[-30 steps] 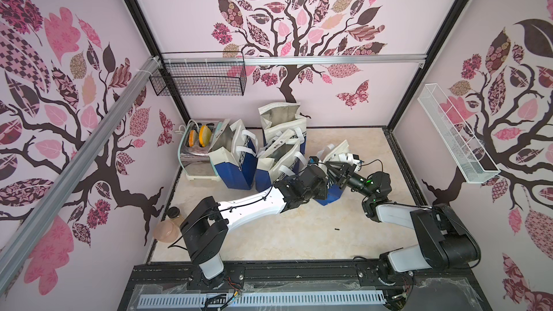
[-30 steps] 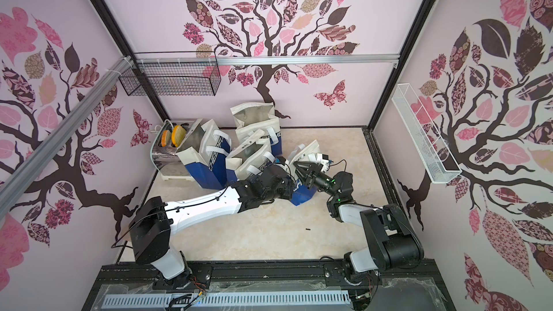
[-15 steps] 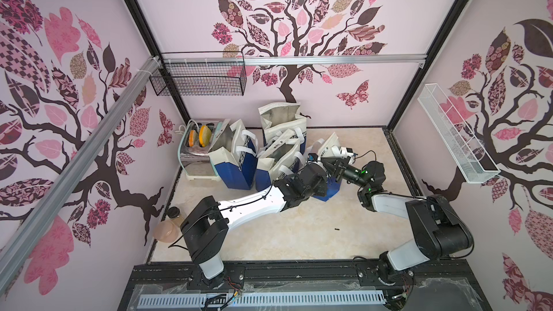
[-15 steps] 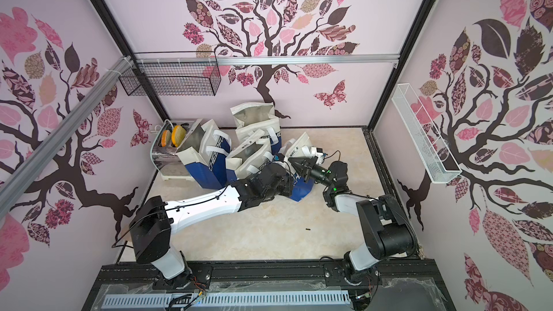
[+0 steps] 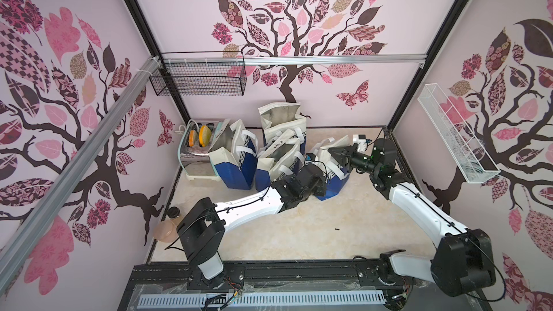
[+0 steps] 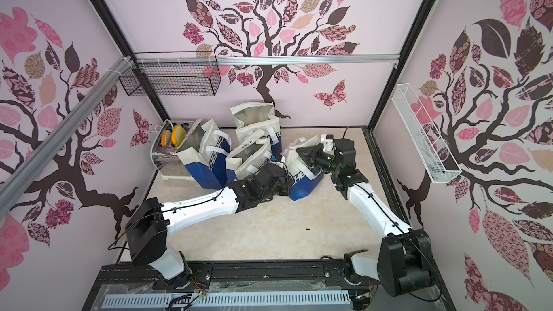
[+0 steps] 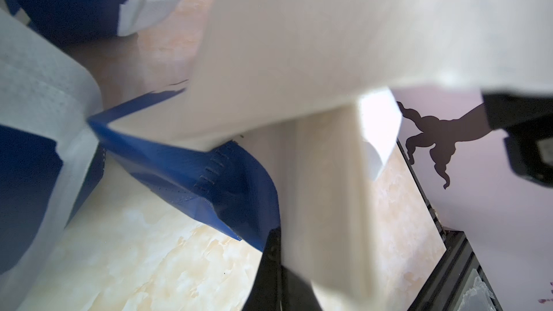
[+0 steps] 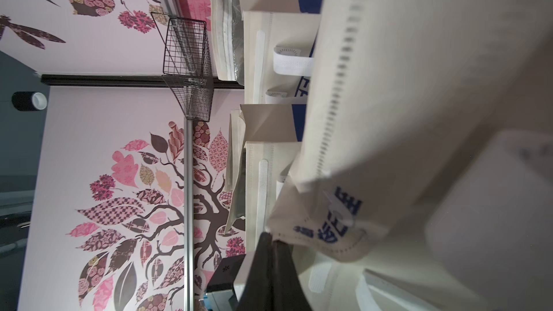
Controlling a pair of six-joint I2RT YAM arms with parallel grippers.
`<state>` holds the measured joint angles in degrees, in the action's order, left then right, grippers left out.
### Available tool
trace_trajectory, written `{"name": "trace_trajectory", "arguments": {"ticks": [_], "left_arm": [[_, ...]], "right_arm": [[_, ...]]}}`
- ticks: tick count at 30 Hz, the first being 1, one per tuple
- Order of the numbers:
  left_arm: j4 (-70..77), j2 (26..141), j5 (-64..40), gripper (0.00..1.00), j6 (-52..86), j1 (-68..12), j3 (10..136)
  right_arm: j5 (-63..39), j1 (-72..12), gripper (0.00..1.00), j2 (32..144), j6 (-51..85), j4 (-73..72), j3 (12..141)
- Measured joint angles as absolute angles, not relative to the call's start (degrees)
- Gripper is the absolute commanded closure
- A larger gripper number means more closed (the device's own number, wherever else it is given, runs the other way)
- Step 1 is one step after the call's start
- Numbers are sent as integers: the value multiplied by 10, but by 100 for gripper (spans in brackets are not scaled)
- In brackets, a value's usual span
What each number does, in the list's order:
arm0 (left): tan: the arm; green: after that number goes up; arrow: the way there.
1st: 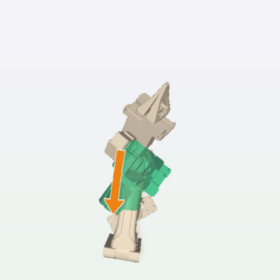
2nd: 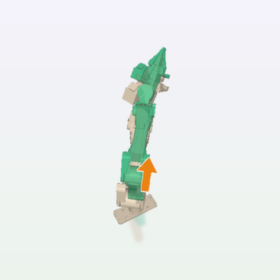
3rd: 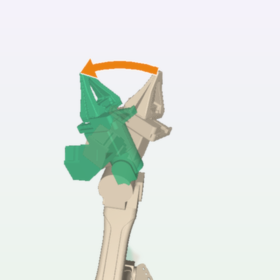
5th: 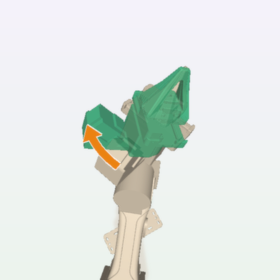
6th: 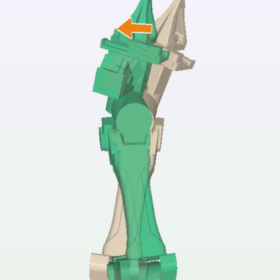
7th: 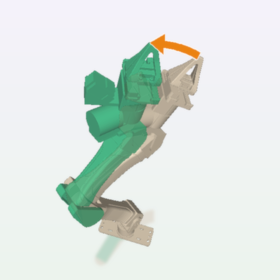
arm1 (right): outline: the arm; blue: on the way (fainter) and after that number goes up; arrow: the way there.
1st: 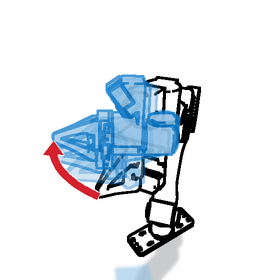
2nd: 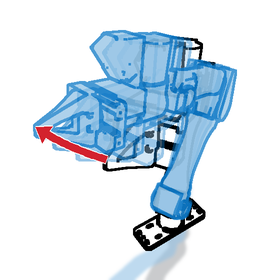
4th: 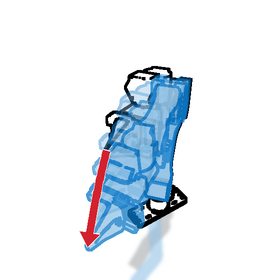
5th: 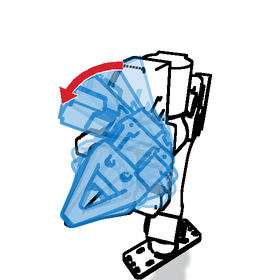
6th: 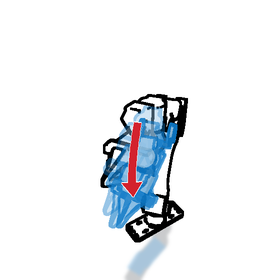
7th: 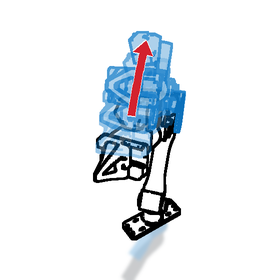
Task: Open the takeout bag
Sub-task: Open the takeout bag at the center of the board.
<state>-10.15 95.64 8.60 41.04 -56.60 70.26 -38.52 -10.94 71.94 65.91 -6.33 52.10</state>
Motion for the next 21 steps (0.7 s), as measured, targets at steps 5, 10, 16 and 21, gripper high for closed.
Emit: {"name": "trace_trajectory", "arguments": {"ticks": [5,10,16,21], "left_arm": [[-108,956,83,100,423,-566,687],[-117,956,84,100,431,-567,687],[-129,960,83,100,431,-571,702],[-146,968,83,100,426,-573,720]], "right_arm": [[-347,-108,100,714,592,67,576],[-294,-107,100,714,513,199,659],[-234,-109,100,723,422,340,752],[-180,-127,100,750,362,430,821]]}}
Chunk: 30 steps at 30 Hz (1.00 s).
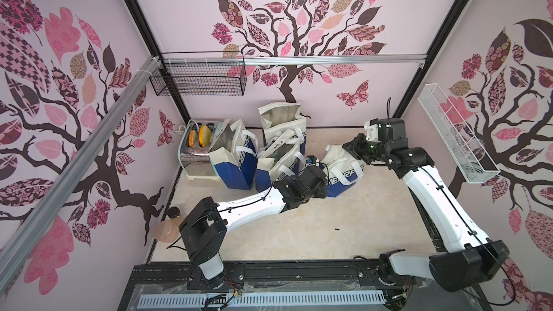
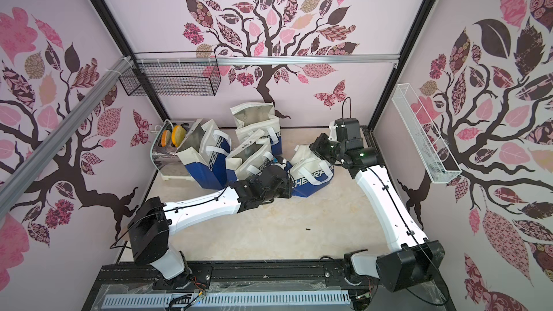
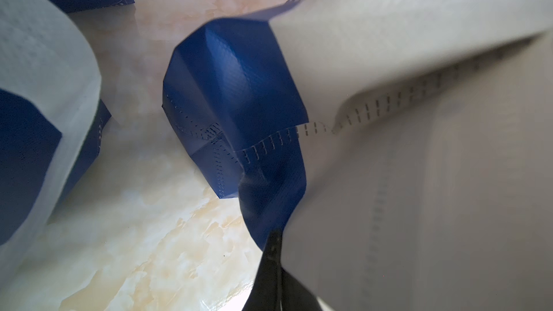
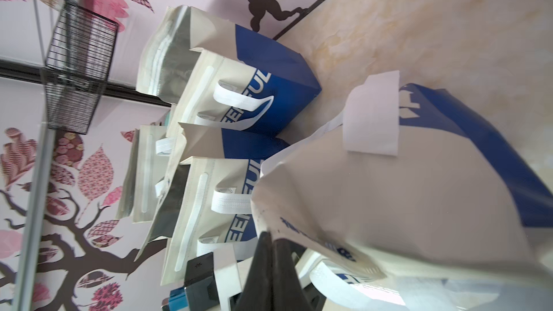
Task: Open the takeout bag
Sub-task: Open the takeout bag at the center of the board.
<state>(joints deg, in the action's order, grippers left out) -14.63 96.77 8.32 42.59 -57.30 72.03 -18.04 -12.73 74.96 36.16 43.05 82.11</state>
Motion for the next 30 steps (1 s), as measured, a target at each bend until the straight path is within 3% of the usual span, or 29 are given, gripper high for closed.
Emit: {"name": "trace_trajectory", "arguments": {"ticks": [6,12,14,17,19,24,30], "left_arm": [[-170,979,85,100,418,-578,730],[-198,983,82,100,417,-578,738],[-211,986,75,100,416,-578,749],[-226,990,68,100,412,-577,766],[-233,992,61,100,409,-575,776],[-249,992,46,100,402,-570,790],[-256,992,34,100,391,-569,792]], "right_arm": [[-140,-151,100,799,320,519,895],[-206,-151,100,808,332,495,874],[-240,-149,77,807,337,470,856],[-287,-148,56,806,332,451,836],[-307,-146,48,803,318,448,832],[-323,-112,45,768,258,460,832],[-232,-105,35,736,134,484,854]]}}
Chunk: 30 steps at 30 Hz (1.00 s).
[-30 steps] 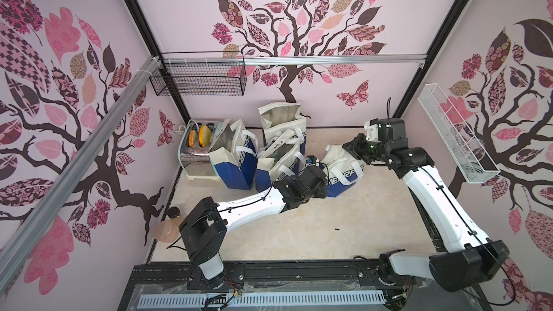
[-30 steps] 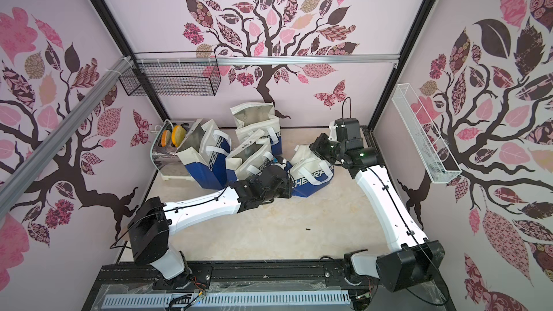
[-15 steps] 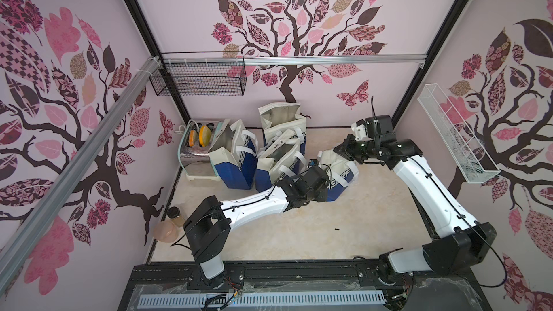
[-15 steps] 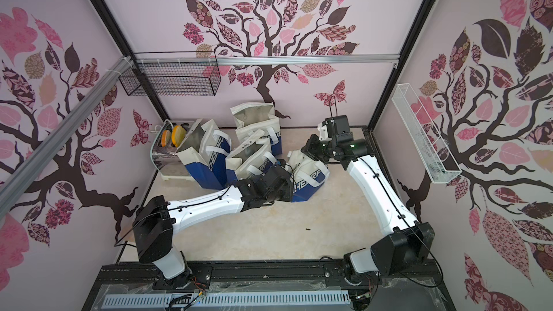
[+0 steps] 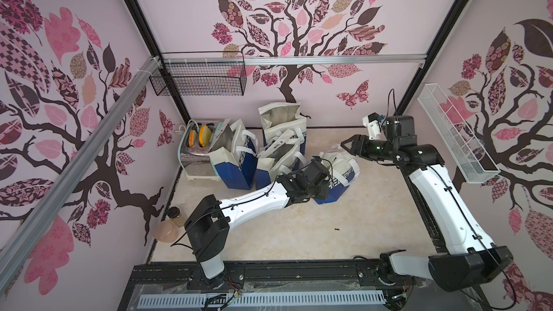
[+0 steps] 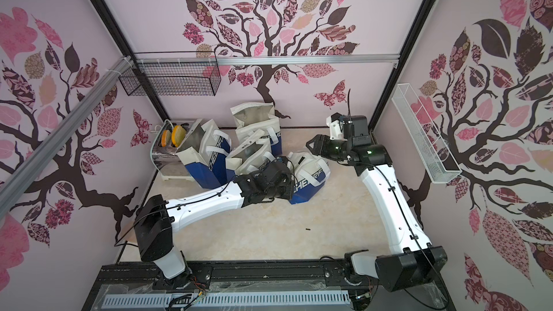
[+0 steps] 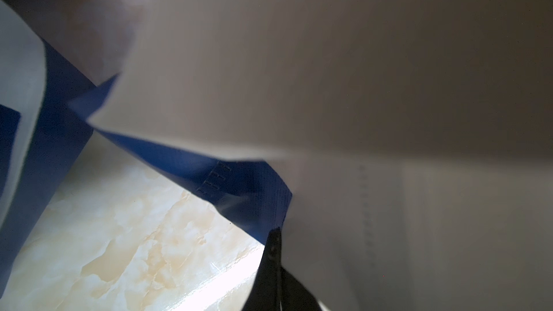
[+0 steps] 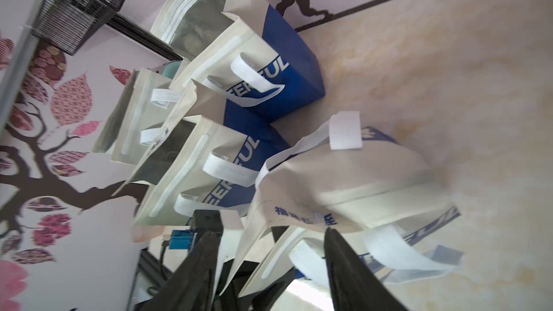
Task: Open the takeout bag
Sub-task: Open the takeout bag at the center of the board.
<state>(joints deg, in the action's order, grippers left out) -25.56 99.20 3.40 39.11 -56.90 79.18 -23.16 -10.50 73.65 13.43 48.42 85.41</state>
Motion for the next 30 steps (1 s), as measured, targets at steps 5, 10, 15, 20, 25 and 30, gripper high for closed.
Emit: {"name": "trace_trajectory", "arguments": {"ticks": [5,10,15,20,25,30], "left_arm": [[-260,992,25,100,379,-569,792],[-267,990,13,100,363,-566,792],[-277,978,1,100,350,-558,792],[-282,966,-8,100,342,-552,791],[-284,965,-17,100,333,-551,791],[-284,965,-23,100,327,-551,791]], "right_arm": [[-137,-152,29,673,-65,444,779],[-110,-162,32,628,-236,445,726],[-103,-161,35,612,-329,452,709],[-105,-160,36,600,-364,460,708],[-142,-159,42,607,-363,465,708],[-154,-160,43,628,-362,461,708]]}}
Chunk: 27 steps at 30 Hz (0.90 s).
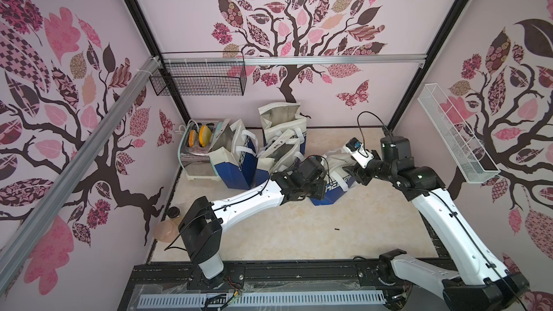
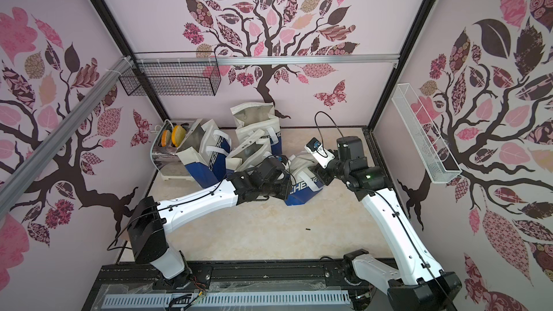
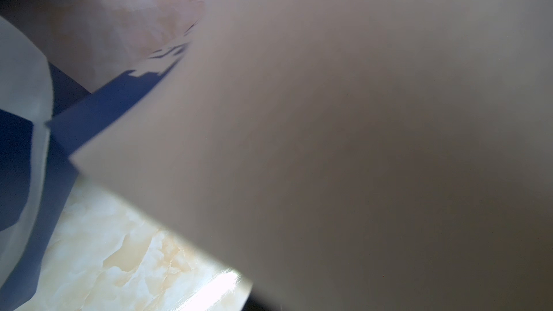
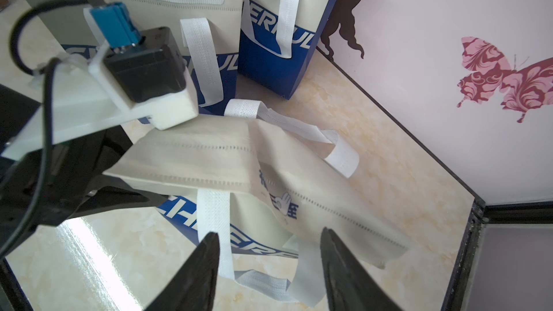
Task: Open the takeout bag
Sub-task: Open the takeout bag at the center of the board.
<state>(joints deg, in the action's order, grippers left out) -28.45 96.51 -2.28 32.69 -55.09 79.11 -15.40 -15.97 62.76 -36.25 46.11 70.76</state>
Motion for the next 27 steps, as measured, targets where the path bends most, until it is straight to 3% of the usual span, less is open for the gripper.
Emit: {"name": "trace_trajectory", "arguments": {"ticks": [16,23,27], "left_arm": [[-290,968,-32,100,311,-536,795],[-297,975,-33,100,302,-531,807],[-298,977,-34,100,299,-529,812]], "right_arm": [[-143,-168,50,672,-357,400,692],[-113,-178,68,686,-359,378,669],[-87,-183,72,703,-347,345,669]]}}
